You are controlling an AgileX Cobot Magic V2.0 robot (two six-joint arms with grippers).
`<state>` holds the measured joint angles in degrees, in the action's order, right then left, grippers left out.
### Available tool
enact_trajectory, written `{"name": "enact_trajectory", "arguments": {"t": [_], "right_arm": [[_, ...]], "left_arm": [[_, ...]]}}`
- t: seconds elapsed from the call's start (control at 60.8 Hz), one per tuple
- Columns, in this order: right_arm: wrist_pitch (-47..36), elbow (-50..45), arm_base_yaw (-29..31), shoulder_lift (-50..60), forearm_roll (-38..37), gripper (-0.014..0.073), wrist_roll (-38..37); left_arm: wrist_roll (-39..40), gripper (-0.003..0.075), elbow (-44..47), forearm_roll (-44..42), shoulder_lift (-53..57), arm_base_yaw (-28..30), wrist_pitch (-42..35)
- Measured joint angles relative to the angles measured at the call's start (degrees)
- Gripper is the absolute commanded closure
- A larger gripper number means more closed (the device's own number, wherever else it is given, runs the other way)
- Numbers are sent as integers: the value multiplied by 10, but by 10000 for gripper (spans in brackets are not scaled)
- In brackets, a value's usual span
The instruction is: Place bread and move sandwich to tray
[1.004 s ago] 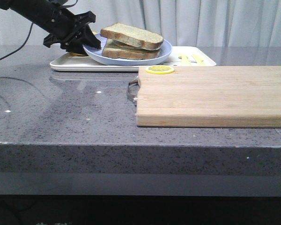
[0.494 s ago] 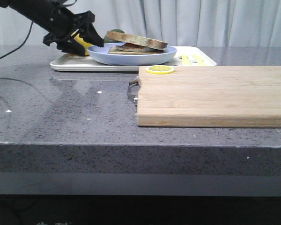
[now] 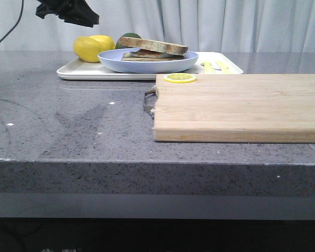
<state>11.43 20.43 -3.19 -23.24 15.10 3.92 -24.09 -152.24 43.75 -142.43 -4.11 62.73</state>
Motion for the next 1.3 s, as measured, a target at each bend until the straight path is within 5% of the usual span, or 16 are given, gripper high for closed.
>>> {"name": "enact_trajectory", "arguments": {"t": [0.428,0.675,0.987,1.3], "right_arm": [[0,0,0,0,1,661,0],[0,0,0,0,2,661,0],[0,0,0,0,2,661,0],[0,0,0,0,2,661,0]], "left_arm": [[82,741,-116,-69,1,-1,94],[179,741,-122,-276,29,-34,101],[190,741,145,-374,153,-82,99],[190,741,361,-389,317,-17,80]]}}
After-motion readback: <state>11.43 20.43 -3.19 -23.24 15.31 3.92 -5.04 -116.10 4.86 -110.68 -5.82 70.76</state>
